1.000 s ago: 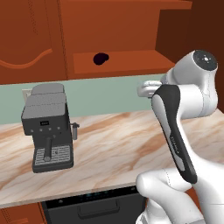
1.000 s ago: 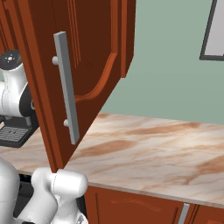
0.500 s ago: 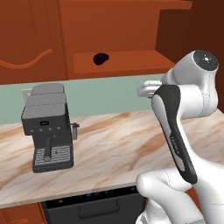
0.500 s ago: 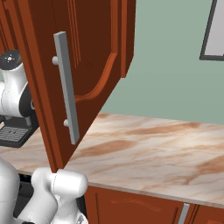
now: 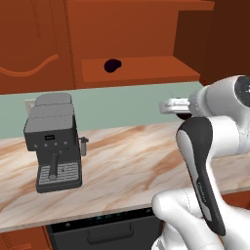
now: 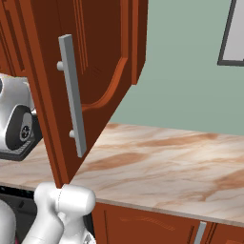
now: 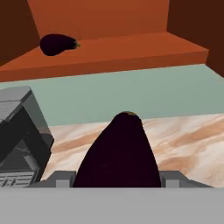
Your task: Pick the eggplants from the cabinet and place them in one bowl. Pick the potato from the sink and place it in the other bowl.
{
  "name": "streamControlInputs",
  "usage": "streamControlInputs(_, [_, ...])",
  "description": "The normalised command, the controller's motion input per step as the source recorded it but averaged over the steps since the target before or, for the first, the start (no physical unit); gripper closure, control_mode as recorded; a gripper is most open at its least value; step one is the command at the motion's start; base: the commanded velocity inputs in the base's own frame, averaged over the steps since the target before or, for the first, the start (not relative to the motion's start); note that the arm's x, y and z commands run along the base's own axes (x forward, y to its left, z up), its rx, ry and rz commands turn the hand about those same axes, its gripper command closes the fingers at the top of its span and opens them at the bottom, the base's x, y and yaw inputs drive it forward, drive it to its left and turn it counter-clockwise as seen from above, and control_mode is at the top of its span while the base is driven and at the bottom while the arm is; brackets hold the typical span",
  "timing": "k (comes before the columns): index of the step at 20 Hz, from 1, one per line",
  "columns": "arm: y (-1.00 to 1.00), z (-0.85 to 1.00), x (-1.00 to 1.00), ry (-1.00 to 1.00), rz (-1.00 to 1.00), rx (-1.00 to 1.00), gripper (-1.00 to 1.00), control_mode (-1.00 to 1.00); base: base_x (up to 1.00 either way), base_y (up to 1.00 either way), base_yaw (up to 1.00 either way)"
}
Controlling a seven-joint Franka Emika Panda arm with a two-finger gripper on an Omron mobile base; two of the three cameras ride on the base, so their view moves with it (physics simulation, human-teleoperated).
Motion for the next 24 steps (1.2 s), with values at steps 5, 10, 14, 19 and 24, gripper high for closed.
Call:
streamControlInputs(5, [0.00, 0.00, -0.49, -0.31, -0.06, 0.00, 1.00, -1.00, 0.00, 0.00, 0.00])
streamControlInputs(10, [0.01, 0.04, -0.13, -0.02, -0.10, 0.00, 1.00, -1.00, 0.00, 0.00, 0.00])
streamControlInputs(14, [0.01, 0.05, -0.07, 0.03, -0.07, 0.00, 1.00, -1.00, 0.00, 0.00, 0.00])
streamControlInputs(19, [0.00, 0.03, -0.11, 0.09, 0.00, 0.00, 1.00, -1.00, 0.00, 0.00, 0.00])
streamControlInputs(24, [0.00, 0.00, -0.10, 0.15, 0.00, 0.00, 1.00, -1.00, 0.00, 0.00, 0.00])
